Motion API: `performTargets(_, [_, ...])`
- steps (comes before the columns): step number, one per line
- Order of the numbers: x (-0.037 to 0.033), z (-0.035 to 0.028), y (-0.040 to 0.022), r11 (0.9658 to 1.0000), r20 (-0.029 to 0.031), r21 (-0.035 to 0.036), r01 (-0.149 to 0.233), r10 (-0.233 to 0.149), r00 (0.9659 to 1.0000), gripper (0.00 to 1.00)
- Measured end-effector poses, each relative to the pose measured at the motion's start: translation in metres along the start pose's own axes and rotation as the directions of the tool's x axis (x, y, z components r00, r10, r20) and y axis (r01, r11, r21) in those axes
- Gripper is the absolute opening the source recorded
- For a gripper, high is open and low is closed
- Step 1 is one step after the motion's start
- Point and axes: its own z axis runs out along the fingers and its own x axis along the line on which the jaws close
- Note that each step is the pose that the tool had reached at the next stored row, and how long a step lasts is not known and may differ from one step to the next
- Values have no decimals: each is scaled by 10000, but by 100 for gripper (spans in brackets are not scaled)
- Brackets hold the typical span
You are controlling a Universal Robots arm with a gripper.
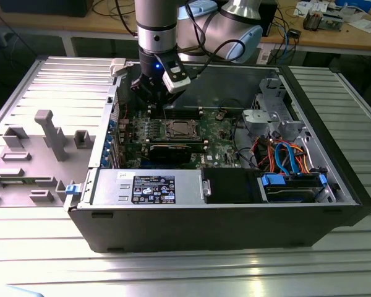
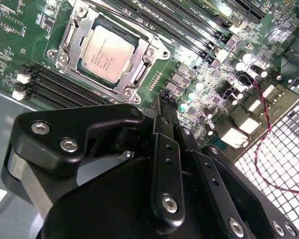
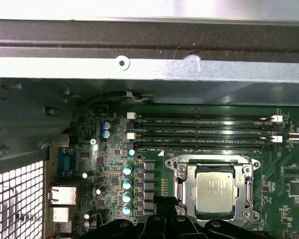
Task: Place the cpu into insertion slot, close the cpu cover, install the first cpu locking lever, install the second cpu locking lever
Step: 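Install the first cpu locking lever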
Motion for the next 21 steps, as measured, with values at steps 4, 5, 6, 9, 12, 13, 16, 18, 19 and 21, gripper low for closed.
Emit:
performTargets(4, [0,0,0,9993,3,-8,386,-386,9993,11])
performTargets(5, [1,1,0,9982,6,-11,597,-597,9982,11])
performTargets(6, [1,3,0,9937,11,-22,1116,-1116,9938,11])
performTargets(9, [1,3,0,9933,12,-22,1154,-1154,9933,11])
performTargets(12, [3,3,0,9883,16,-29,1526,-1526,9883,11])
performTargets(13, [13,3,0,9869,20,-50,1613,-1613,9869,11])
performTargets(16, [61,2,11,9867,28,-87,1622,-1622,9868,11])
performTargets(18, [62,3,21,9881,26,-86,1535,-1534,9882,11])
performTargets(19, [62,3,24,9892,26,-84,1460,-1460,9893,11])
performTargets(21, [62,3,32,9904,29,-83,1377,-1376,9905,11])
